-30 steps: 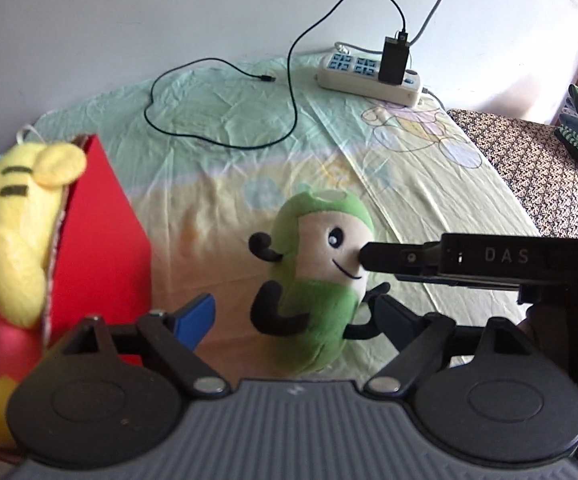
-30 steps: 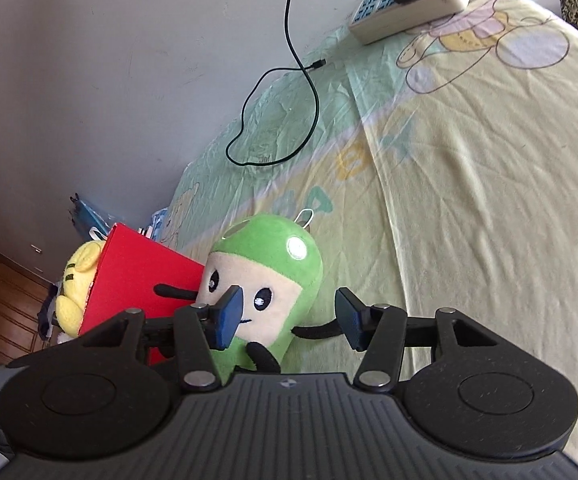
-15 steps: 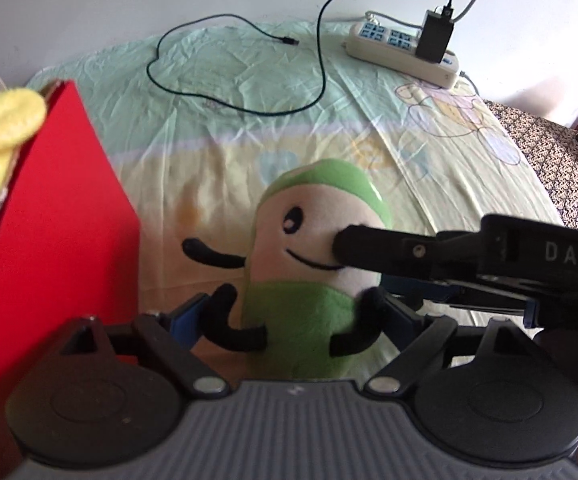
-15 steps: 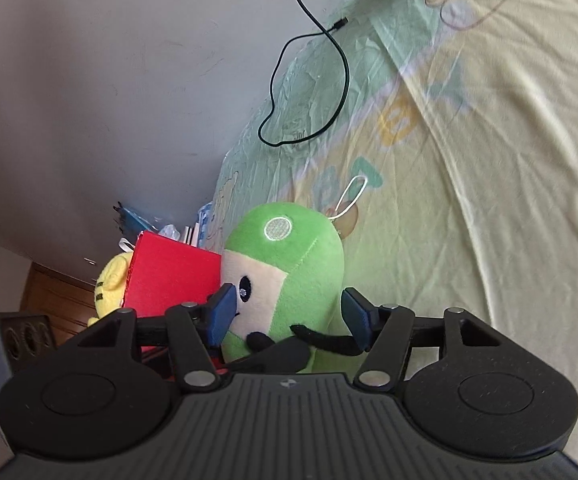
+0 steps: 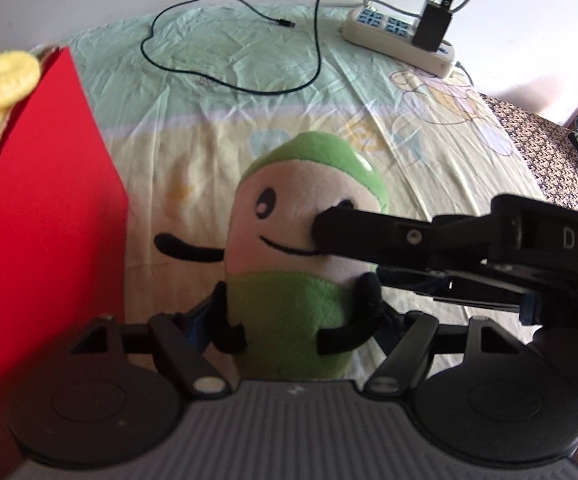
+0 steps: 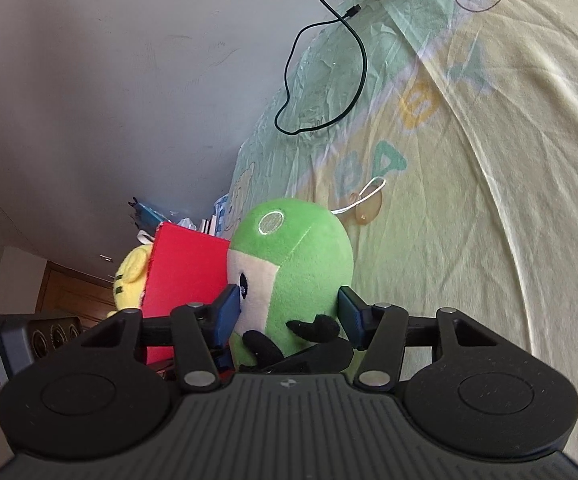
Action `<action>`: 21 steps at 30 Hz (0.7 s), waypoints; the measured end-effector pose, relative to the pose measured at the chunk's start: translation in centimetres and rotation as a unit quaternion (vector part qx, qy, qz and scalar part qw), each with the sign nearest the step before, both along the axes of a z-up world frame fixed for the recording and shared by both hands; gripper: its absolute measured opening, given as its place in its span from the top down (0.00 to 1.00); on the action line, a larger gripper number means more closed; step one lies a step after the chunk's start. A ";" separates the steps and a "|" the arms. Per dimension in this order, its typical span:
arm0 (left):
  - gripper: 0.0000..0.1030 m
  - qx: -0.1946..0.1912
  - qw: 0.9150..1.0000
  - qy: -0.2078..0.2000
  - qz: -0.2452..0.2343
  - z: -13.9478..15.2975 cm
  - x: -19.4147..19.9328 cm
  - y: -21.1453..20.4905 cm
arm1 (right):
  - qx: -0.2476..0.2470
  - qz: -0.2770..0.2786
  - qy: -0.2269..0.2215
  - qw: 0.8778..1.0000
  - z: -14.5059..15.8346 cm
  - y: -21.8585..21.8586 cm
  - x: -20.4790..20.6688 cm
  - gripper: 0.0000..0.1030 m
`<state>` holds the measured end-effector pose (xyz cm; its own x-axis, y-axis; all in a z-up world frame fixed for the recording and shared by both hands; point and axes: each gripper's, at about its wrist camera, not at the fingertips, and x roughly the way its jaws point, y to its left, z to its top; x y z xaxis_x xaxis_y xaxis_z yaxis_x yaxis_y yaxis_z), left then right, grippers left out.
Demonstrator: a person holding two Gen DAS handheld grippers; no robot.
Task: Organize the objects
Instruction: 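Close the right tool on the green bean plush's head, then lift the green bean plush with the right tool and carry it over the box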
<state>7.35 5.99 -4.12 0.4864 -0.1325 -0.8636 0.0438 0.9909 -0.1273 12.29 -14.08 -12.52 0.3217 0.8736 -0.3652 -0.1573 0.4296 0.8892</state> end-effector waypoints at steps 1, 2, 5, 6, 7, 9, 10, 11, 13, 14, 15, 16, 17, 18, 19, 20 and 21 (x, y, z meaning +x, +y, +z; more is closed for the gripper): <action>0.27 0.000 1.000 -0.003 -0.003 0.3 -0.3 -0.1 | 0.002 0.000 0.001 1.000 0.2 -0.3 -0.3 0.46; 0.27 -0.001 1.000 -0.006 -0.006 0.6 -0.7 -0.3 | 0.004 -0.001 0.002 1.000 0.5 -0.5 -0.6 0.46; 0.27 -0.002 1.000 -0.014 -0.017 1.2 -1.9 -0.7 | 0.006 -0.001 0.003 1.000 1.1 -1.3 -1.7 0.46; 0.27 -0.003 1.000 -0.016 -0.020 1.4 -2.4 -0.8 | 0.005 0.000 0.002 1.000 1.4 -1.5 -2.1 0.46; 0.27 -0.003 1.000 -0.017 -0.024 1.6 -2.9 -0.9 | 0.003 0.001 -0.001 1.000 1.6 -1.7 -2.6 0.46; 0.27 -0.004 0.999 -0.016 -0.030 1.9 -3.9 -1.1 | -0.003 0.003 -0.009 1.000 2.2 -1.8 -3.7 0.46; 0.27 -0.006 0.999 -0.015 -0.032 2.0 -4.4 -1.1 | -0.006 0.005 -0.012 1.000 2.4 -1.9 -4.3 0.46; 0.27 -0.008 0.999 -0.013 -0.034 2.0 -4.9 -1.0 | -0.009 0.006 -0.014 1.000 2.6 -1.9 -4.9 0.46; 0.27 -0.011 0.999 -0.007 -0.038 2.1 -6.0 -0.9 | -0.013 0.009 -0.015 1.000 2.8 -1.9 -6.2 0.46; 0.27 -0.012 0.999 -0.005 -0.040 2.2 -6.6 -0.7 | -0.014 0.011 -0.015 1.000 2.9 -1.9 -6.7 0.46; 0.27 -0.012 0.999 -0.003 -0.042 2.2 -7.1 -0.6 | -0.015 0.014 -0.016 1.000 3.0 -1.8 -7.3 0.46; 0.27 -0.012 0.999 -0.001 -0.044 2.3 -7.7 -0.5 | -0.016 0.017 -0.016 1.000 3.1 -1.8 -7.8 0.46; 0.27 -0.009 0.999 0.001 -0.046 2.3 -8.3 -0.6 | -0.017 0.019 -0.016 1.000 3.1 -1.7 -8.3 0.46; 0.27 -0.003 0.999 0.003 -0.048 2.4 -8.8 -0.7 | -0.019 0.023 -0.015 0.999 3.2 -1.6 -8.8 0.46; 0.27 0.002 0.999 0.005 -0.050 2.4 -9.3 -0.8 | -0.020 0.026 -0.015 0.999 3.3 -1.5 -9.3 0.46; 0.27 0.005 0.999 0.009 -0.050 2.5 -9.7 -0.8 | -0.022 0.028 -0.015 0.999 3.4 -1.2 -9.7 0.46; 0.27 0.006 0.999 0.014 -0.050 2.5 -10.1 -0.7 | -0.024 0.030 -0.016 0.999 3.5 -1.0 -10.1 0.46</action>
